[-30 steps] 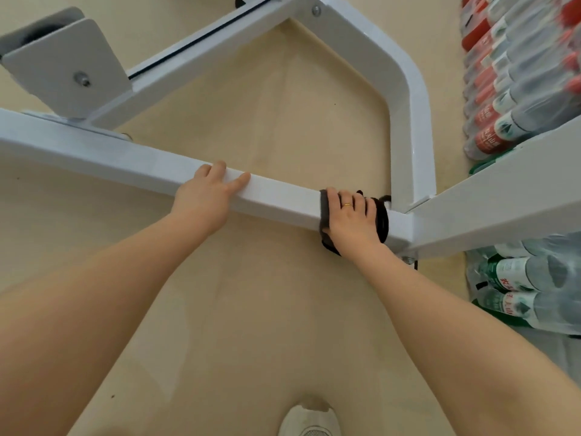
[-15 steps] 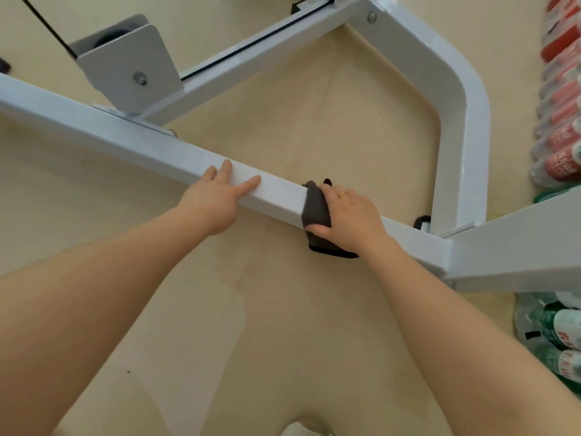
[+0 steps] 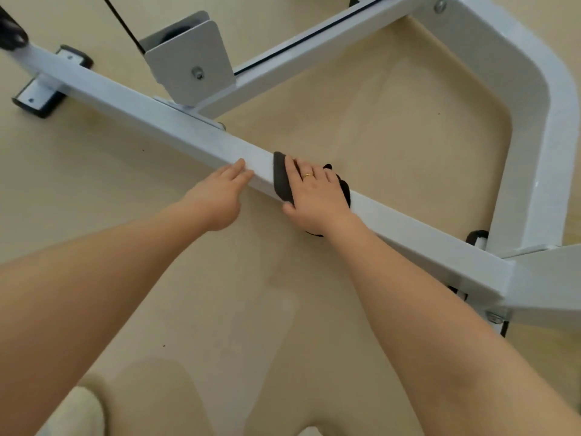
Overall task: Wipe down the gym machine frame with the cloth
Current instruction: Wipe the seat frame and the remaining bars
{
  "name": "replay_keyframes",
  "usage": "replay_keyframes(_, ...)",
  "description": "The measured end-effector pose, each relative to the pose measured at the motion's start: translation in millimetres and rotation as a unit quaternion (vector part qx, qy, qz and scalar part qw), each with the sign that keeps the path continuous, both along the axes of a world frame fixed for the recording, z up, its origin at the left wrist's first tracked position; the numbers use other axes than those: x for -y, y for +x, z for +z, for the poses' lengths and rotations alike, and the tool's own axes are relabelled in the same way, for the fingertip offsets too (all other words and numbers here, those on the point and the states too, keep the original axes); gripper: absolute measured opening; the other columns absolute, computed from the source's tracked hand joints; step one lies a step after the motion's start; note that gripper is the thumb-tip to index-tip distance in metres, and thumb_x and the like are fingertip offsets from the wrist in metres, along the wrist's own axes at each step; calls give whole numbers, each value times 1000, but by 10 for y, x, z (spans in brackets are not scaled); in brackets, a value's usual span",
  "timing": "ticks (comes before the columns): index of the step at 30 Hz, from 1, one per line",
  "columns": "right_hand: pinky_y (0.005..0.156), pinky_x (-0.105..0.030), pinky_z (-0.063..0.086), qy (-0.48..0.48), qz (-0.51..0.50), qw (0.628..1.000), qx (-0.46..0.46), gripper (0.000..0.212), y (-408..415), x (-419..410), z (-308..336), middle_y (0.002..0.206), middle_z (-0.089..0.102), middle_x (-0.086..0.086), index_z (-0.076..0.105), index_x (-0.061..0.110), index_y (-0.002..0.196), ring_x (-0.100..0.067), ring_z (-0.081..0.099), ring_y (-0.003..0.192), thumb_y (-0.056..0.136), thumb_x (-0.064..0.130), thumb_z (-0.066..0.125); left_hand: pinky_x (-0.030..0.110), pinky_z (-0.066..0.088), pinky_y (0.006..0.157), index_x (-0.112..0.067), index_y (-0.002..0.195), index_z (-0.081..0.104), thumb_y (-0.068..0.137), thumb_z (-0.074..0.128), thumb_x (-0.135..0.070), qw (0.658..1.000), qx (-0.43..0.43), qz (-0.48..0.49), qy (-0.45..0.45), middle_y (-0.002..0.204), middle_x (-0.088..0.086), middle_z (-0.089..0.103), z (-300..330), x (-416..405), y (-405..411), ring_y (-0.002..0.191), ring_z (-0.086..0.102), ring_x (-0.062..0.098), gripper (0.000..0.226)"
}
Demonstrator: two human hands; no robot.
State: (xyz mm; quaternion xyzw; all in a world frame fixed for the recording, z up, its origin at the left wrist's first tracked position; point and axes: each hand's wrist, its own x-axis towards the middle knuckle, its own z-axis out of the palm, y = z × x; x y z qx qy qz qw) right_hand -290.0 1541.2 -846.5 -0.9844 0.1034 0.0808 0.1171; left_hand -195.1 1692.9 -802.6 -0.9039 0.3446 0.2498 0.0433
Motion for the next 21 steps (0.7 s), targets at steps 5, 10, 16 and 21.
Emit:
replay_keyframes(5,101,-37,25,-38,-61,997,-31,72,-471,219,17,149,26,-8,8,13,149,-30,33,127,93,39,45,39,15,114,-28,148,4,91,39,-9,1000,-4,8,-16,156,-2,-8,-4,-58,107,143,0,21,70)
replay_keyframes(10,105,-42,20,-76,-105,991,-28,68,-108,-82,-38,144,29,-12,8,8,147,-31,32,126,93,24,46,38,6,115,-24,148,4,88,41,-8,995,95,16,-32,156,-1,-4,-157,-92,371,143,-6,23,72)
replay_keyframes(16,105,-41,22,-51,-77,995,28,59,778,-575,-97,146,29,-12,9,10,148,-31,32,128,97,23,37,35,17,112,-32,147,9,82,35,10,994,45,30,-94,156,-6,-3,-268,-307,574,143,-1,16,82)
replay_keyframes(21,98,-36,28,-23,-41,998,32,67,773,-461,-40,143,37,-6,16,15,147,-27,38,125,92,37,47,34,12,114,-28,148,8,86,38,1,995,51,-37,-81,156,-2,-4,-228,-419,750,143,1,17,74)
